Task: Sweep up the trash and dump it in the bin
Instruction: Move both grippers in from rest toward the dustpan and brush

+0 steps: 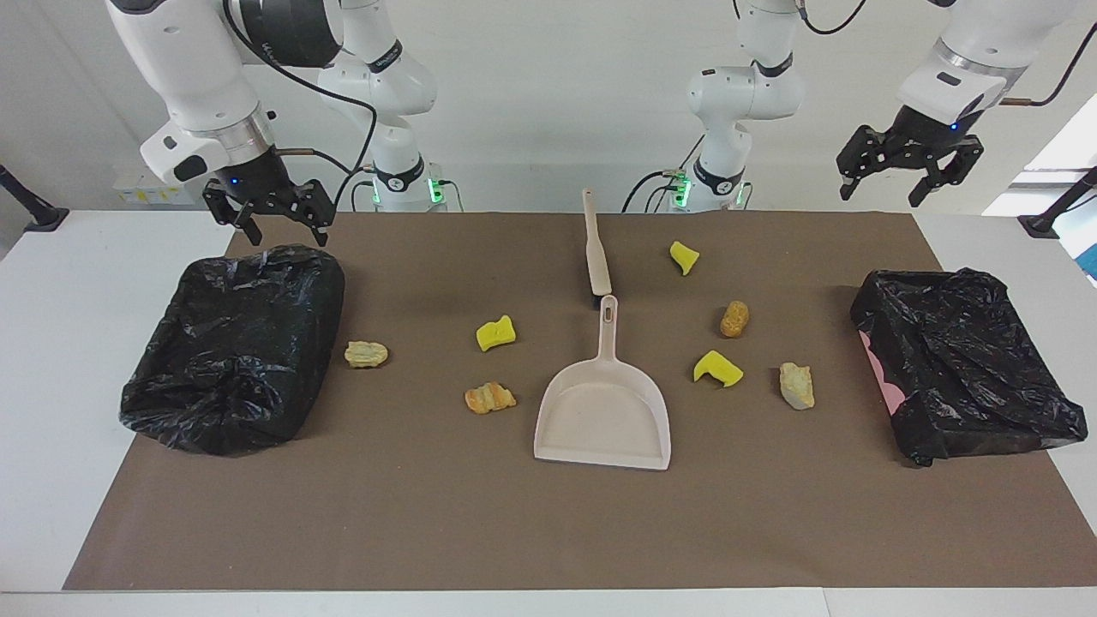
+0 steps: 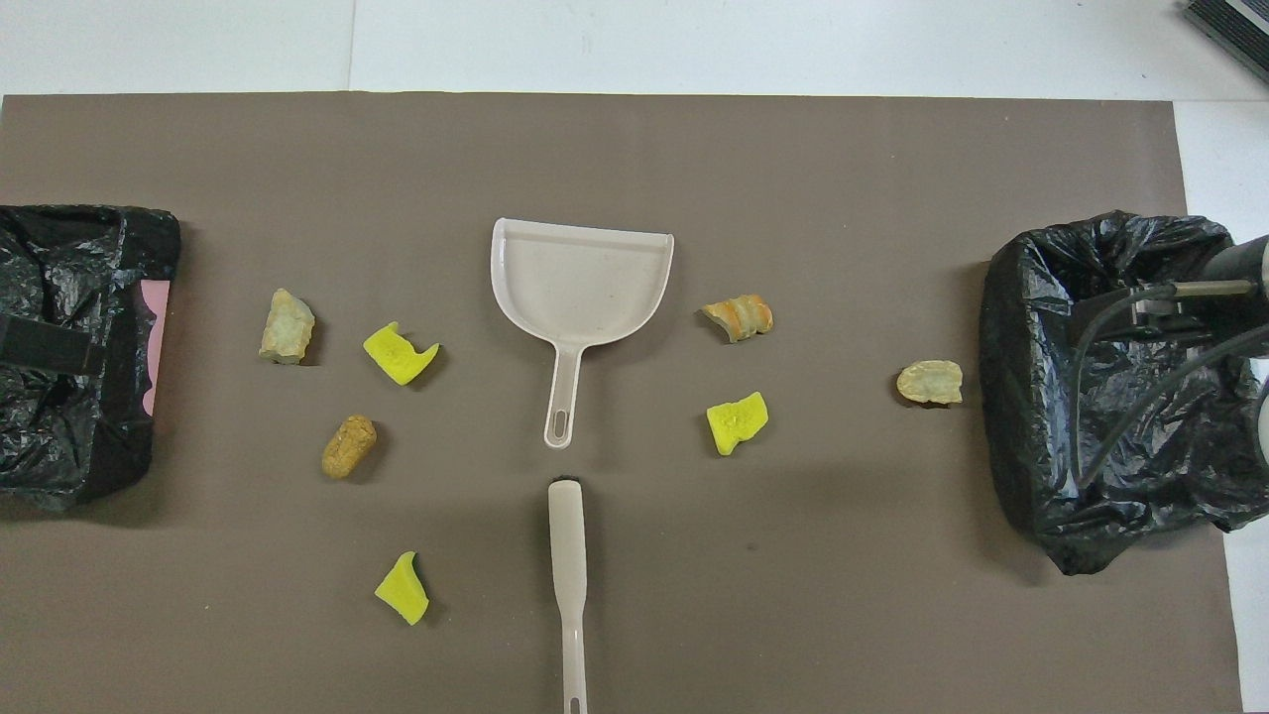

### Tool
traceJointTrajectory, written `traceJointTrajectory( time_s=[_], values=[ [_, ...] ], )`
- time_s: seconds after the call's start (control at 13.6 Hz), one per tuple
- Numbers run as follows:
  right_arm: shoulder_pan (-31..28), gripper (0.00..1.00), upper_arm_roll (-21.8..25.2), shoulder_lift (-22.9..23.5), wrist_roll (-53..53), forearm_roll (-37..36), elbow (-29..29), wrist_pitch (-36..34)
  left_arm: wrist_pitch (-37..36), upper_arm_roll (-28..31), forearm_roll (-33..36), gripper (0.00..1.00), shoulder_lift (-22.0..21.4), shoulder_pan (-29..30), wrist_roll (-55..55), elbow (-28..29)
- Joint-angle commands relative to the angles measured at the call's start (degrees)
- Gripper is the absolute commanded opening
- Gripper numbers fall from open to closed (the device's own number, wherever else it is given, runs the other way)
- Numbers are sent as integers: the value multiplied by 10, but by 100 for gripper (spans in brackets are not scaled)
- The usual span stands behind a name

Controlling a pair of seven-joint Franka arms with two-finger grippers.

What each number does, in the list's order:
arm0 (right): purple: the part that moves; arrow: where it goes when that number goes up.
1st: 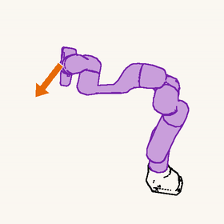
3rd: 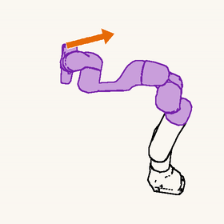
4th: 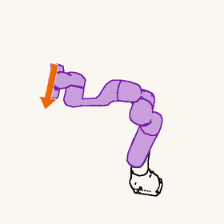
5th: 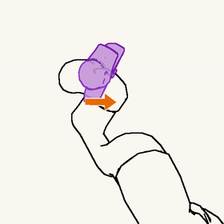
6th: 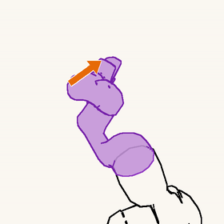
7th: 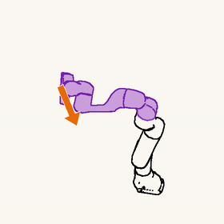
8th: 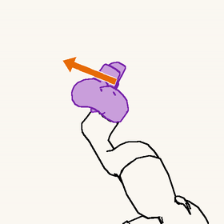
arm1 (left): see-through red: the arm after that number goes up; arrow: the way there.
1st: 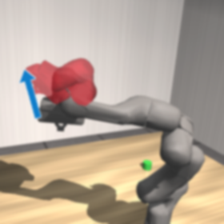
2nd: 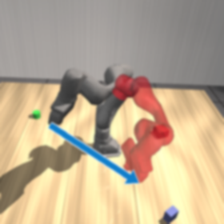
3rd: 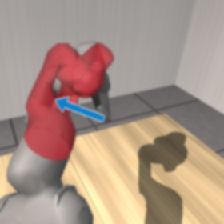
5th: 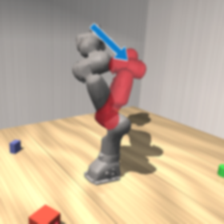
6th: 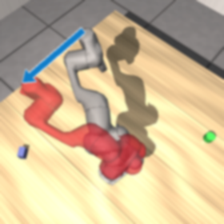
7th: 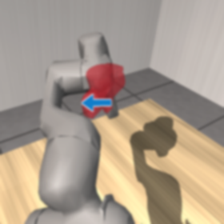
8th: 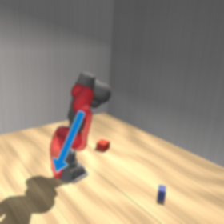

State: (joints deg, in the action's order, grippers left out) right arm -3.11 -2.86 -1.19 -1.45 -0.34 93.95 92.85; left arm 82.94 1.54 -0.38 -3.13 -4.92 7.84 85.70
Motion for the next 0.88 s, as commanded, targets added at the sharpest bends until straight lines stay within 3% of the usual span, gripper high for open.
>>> traceJointTrajectory(
  time_s=[0.0,0.81],
  values=[
    [-1,100,1,-1,9,11,-2,-2,-13,-7,-1,100,-2,4,2,-7],
    [-2,100,-3,0,3,14,-2,-3,-9,-6,-1,100,-2,5,1,-6]
  ],
)
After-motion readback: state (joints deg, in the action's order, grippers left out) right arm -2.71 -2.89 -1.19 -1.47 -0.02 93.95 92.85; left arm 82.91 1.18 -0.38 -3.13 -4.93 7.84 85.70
